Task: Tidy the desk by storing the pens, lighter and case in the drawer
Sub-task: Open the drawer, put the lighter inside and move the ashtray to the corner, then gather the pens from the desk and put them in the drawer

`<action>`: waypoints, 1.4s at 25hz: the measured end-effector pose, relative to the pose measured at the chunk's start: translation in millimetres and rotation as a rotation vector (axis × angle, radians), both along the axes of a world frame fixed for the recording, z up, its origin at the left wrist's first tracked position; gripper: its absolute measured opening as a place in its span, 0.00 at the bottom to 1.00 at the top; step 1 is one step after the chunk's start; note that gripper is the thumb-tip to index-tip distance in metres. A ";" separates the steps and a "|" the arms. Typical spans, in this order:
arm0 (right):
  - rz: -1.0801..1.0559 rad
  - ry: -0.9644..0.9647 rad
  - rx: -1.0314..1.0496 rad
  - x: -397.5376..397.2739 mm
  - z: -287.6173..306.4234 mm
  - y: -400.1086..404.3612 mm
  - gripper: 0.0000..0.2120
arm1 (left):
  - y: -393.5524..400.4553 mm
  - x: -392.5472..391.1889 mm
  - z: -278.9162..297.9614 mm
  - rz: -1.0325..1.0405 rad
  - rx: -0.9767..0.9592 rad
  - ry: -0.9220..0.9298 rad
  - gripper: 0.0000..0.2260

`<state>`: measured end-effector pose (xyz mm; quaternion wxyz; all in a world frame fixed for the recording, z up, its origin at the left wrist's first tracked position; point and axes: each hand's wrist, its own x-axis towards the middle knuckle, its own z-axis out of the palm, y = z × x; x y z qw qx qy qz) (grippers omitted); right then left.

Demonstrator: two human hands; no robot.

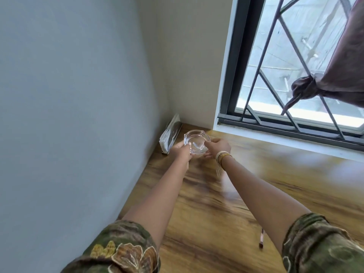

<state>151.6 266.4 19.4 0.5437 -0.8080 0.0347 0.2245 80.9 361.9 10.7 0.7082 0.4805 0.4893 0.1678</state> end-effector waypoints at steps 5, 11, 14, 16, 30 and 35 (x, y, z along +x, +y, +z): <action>0.001 -0.016 -0.025 24.5 -3.7 8.5 0.08 | 11.1 27.3 -7.7 -0.027 0.177 0.170 0.18; 0.008 0.004 -0.038 26.9 -8.1 12.6 0.11 | 17.2 31.1 -7.5 -0.076 0.244 0.210 0.11; 0.052 0.029 -0.037 24.6 -6.4 7.4 0.13 | 11.0 22.6 -4.6 -0.099 0.279 0.207 0.14; 0.071 0.051 -0.002 17.6 -3.5 -3.1 0.13 | 5.9 12.7 -6.5 -0.136 0.367 0.259 0.19; -0.048 -0.290 -0.484 -101.7 13.1 -181.5 0.18 | -142.0 -75.3 -20.0 -0.484 0.790 0.104 0.13; 0.134 -0.203 -0.666 -141.8 -1.5 -222.3 0.20 | -186.6 -103.4 -25.2 -0.402 0.739 0.061 0.11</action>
